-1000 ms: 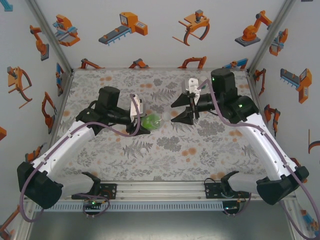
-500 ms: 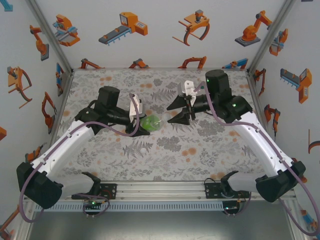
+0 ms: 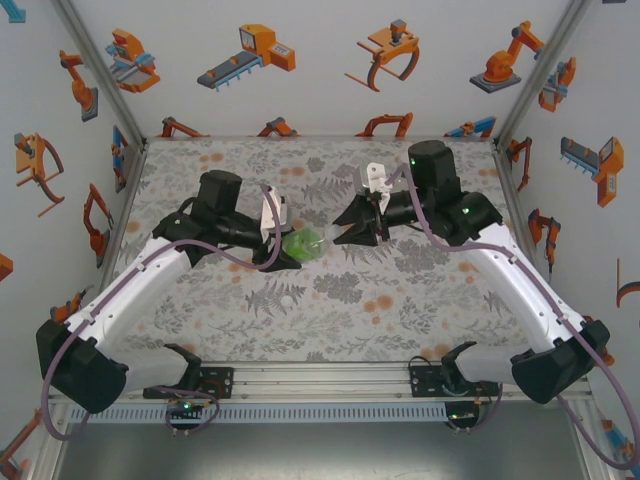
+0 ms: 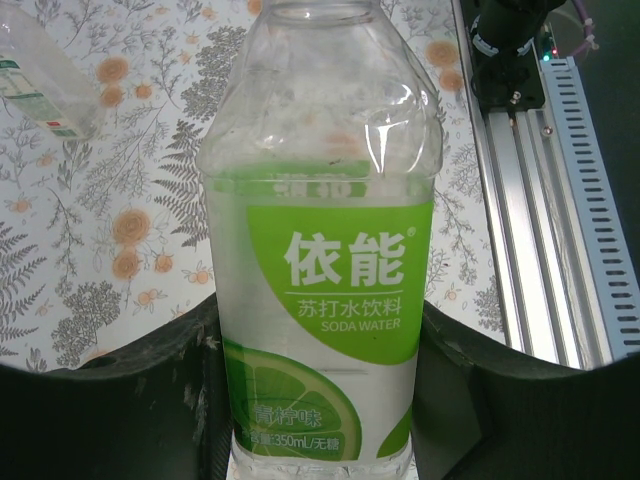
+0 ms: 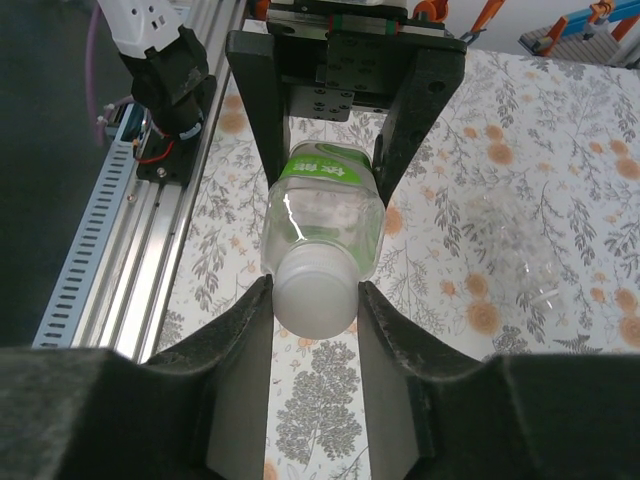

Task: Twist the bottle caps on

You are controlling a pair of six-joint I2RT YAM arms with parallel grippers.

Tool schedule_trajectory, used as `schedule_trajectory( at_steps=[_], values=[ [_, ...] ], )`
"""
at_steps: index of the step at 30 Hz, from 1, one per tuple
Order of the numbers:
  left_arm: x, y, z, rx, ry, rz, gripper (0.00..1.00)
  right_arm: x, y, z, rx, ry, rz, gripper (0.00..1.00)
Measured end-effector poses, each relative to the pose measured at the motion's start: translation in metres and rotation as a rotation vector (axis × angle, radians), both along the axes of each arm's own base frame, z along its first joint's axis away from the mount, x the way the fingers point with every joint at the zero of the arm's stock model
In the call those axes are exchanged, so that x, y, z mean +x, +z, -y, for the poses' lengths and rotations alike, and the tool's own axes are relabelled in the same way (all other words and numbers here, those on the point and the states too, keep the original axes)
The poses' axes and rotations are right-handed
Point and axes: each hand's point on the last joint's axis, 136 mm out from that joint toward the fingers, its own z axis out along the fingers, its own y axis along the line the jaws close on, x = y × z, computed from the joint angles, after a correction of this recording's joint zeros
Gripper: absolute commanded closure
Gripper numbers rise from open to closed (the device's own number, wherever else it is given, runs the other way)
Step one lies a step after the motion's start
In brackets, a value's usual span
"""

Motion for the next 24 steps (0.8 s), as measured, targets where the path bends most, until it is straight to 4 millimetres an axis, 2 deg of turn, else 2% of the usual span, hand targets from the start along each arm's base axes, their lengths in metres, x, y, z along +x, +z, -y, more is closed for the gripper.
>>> schedule_trajectory(
  at_steps=[4,9,11,17,21,24],
  values=[
    [0.0,0.001,0.0,0.002,0.0,0.0,1.0,0.001,0.001,0.0,0.001,-0.009,-0.023,0.83],
    [0.007,0.002,0.0,0.003,0.032,0.013,1.0,0.014,0.002,-0.003,0.011,-0.102,-0.174,0.94],
    [0.013,-0.002,0.001,0.006,0.06,0.021,1.0,0.026,-0.002,-0.003,0.022,-0.189,-0.284,1.0],
    [0.032,-0.006,0.004,-0.001,0.141,0.051,1.0,0.065,-0.012,0.002,0.062,-0.493,-0.677,1.0],
    [0.041,-0.004,0.008,-0.012,0.164,0.075,1.0,0.082,-0.018,0.009,0.082,-0.669,-0.957,1.0],
    [0.047,-0.007,0.009,-0.005,0.179,0.077,1.0,0.093,-0.03,0.013,0.058,-0.791,-1.178,1.0]
  ],
)
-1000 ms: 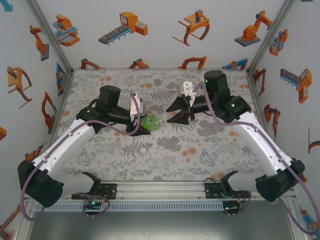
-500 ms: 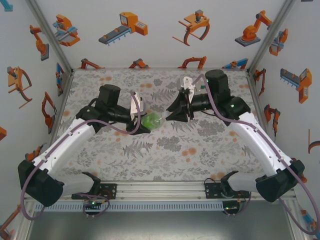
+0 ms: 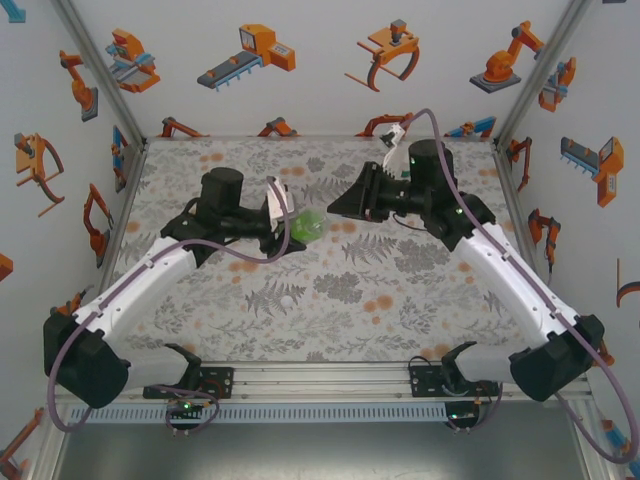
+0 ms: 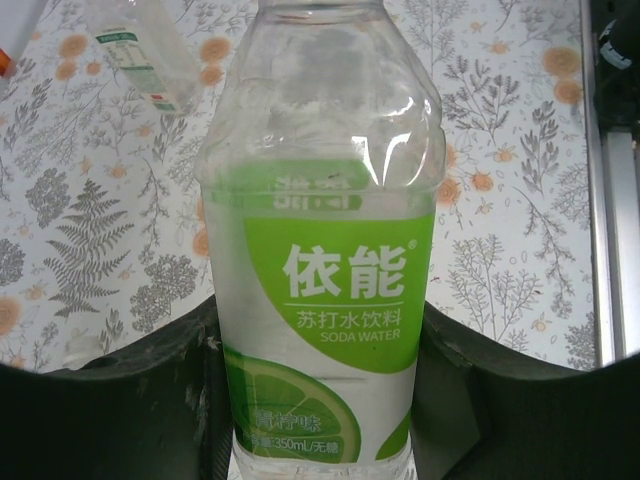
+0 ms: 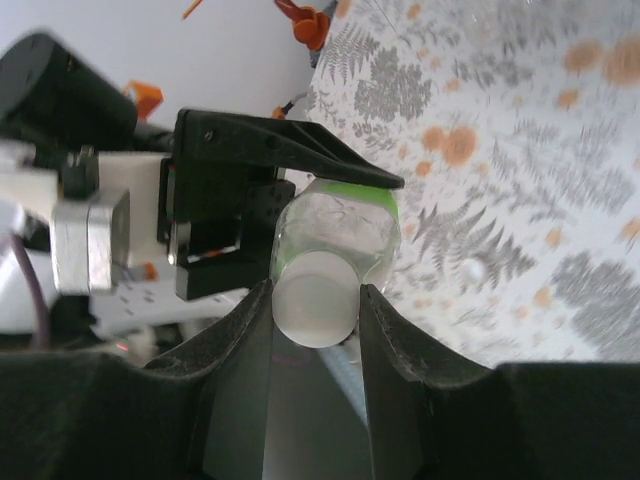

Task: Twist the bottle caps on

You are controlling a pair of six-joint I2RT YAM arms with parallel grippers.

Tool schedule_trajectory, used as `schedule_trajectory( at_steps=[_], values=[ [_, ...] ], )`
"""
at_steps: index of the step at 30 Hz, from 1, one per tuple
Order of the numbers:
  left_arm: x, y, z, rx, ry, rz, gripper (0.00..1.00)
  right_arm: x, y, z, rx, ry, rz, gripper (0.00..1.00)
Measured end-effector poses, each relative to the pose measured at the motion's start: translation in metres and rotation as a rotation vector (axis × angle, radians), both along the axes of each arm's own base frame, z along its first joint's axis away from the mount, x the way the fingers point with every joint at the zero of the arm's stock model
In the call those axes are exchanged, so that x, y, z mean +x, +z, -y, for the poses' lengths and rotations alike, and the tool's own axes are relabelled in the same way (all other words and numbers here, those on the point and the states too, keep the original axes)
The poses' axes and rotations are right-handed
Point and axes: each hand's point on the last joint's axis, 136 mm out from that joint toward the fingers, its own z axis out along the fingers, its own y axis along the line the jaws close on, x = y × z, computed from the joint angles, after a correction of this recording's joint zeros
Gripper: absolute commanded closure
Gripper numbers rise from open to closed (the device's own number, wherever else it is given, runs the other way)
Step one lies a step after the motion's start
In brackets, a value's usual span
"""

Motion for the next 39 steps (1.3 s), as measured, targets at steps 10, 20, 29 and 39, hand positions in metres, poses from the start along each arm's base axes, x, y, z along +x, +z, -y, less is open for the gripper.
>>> schedule_trajectory(
  at_steps=[10,20,29,39],
  values=[
    [0.006,-0.021,0.003,0.047,0.013,-0.045,1.0,0.01,-0.032,0.008,-0.063,-0.148,-0.285,0.83],
    [-0.003,-0.006,0.007,0.018,-0.04,0.004,1.0,-0.006,0.006,0.004,-0.103,0.038,0.021,0.42],
    [-0.026,-0.001,-0.001,0.022,-0.088,-0.023,1.0,-0.05,0.058,-0.003,-0.133,0.417,0.703,0.37],
    [-0.038,-0.006,-0.005,0.044,-0.114,-0.068,1.0,-0.083,0.049,-0.012,-0.091,0.718,1.127,0.41]
  ],
)
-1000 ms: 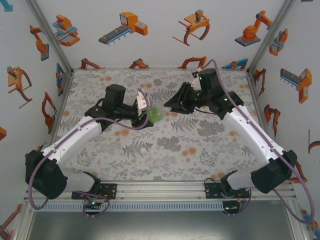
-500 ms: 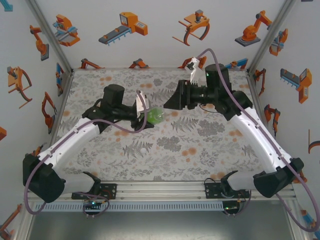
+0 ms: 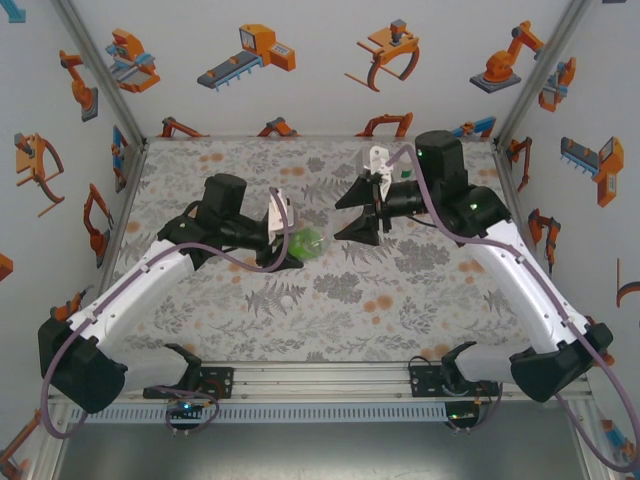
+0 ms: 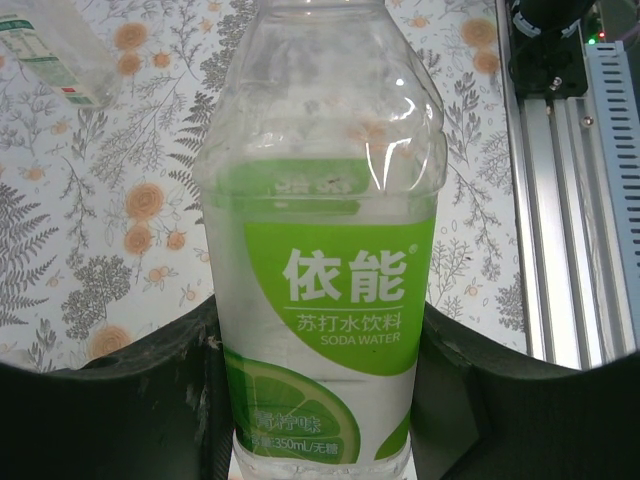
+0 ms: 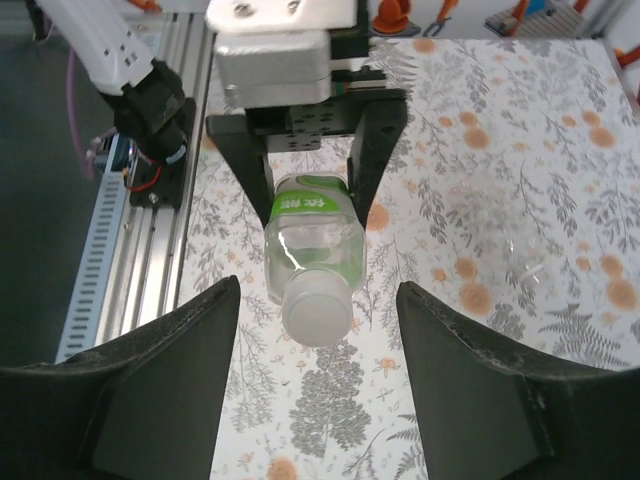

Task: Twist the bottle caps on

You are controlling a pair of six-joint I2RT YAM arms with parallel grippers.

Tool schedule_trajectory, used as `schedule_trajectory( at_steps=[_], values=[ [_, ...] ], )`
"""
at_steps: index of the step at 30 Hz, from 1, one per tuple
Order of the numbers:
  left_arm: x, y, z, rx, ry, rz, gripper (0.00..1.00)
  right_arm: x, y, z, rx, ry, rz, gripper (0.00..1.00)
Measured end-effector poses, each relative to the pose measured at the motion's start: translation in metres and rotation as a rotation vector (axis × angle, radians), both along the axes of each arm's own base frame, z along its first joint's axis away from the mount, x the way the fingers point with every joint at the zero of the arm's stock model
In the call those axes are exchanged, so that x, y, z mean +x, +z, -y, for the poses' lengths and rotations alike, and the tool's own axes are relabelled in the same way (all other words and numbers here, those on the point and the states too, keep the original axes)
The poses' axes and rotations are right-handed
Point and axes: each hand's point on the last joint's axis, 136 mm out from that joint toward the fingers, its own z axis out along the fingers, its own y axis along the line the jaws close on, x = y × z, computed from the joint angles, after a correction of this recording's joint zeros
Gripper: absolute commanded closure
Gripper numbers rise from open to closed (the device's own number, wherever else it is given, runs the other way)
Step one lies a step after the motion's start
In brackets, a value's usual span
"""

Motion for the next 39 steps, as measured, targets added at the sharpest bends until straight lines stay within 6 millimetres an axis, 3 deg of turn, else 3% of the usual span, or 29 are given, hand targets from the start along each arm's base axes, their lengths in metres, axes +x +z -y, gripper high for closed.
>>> schedule_trajectory(
  at_steps=[5,14,32,39],
  values=[
    [-0.002,0.001,0.0,0.005,-0.004,-0.005,1.0,-0.003,-0.019,-0.002,-0.002,0.044,0.018,0.46],
    [-0.002,0.007,0.0,-0.002,-0.008,0.007,1.0,-0.002,-0.03,-0.004,-0.003,0.057,0.036,0.57],
    [-0.004,0.006,0.001,0.004,-0.012,-0.001,1.0,-0.006,-0.028,-0.004,0.011,0.08,0.037,0.58],
    [-0.005,0.005,0.0,0.007,-0.013,-0.004,1.0,-0.006,-0.028,-0.004,0.01,0.081,0.036,0.69]
  ],
)
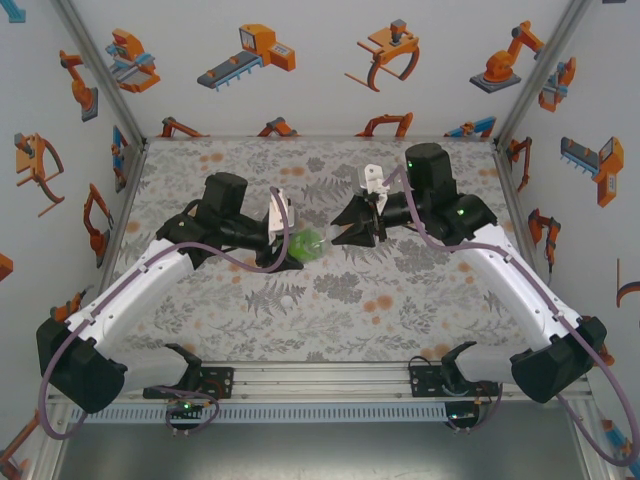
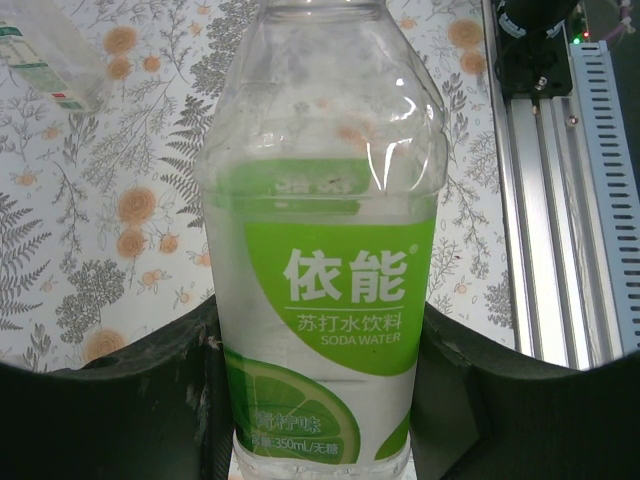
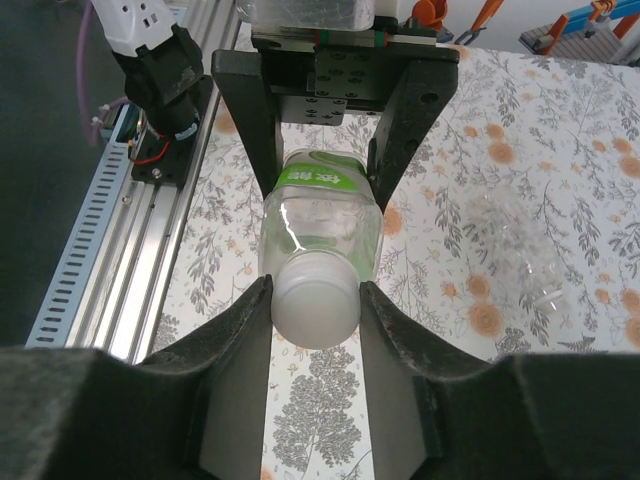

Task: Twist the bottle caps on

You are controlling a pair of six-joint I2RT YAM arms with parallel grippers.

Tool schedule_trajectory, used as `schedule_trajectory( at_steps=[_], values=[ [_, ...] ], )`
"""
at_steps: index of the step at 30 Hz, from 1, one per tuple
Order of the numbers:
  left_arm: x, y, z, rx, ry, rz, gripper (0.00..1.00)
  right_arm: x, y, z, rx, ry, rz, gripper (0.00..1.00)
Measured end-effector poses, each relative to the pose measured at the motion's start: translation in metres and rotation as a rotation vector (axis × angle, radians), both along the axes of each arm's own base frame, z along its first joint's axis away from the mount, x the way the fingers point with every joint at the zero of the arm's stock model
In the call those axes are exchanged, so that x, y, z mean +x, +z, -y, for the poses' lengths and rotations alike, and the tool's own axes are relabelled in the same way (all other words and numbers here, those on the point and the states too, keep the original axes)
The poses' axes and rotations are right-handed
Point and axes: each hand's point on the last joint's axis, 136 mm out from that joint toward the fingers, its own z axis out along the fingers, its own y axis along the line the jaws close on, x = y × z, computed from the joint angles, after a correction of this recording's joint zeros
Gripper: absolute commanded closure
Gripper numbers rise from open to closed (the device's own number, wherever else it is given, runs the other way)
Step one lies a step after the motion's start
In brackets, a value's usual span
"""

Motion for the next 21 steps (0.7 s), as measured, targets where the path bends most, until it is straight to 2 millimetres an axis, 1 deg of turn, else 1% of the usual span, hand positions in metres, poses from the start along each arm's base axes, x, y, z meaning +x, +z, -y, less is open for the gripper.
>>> schedule_trajectory(
  at_steps=[5,7,9,13,18,21],
  values=[
    [-0.001,0.0,0.0,0.001,-0.002,-0.002,1.0,0.0,-0.001,0.0,-0.004,-0.003,-0.016,0.94],
    [-0.001,0.0,0.0,0.001,-0.002,-0.002,1.0,0.001,0.0,0.0,-0.006,-0.014,-0.042,1.0],
    [0.0,0.0,0.0,-0.001,0.003,-0.001,1.0,0.004,0.002,-0.001,-0.004,-0.039,-0.086,1.0],
    [0.009,0.001,0.002,-0.008,0.038,0.023,1.0,0.022,0.003,-0.002,0.0,-0.173,-0.247,1.0],
    [0.019,-0.001,0.005,-0.014,0.085,0.055,1.0,0.051,-0.002,0.002,0.012,-0.424,-0.576,1.0],
    [0.023,0.0,0.008,-0.019,0.099,0.081,1.0,0.067,-0.005,0.008,0.022,-0.586,-0.802,1.0]
  ],
)
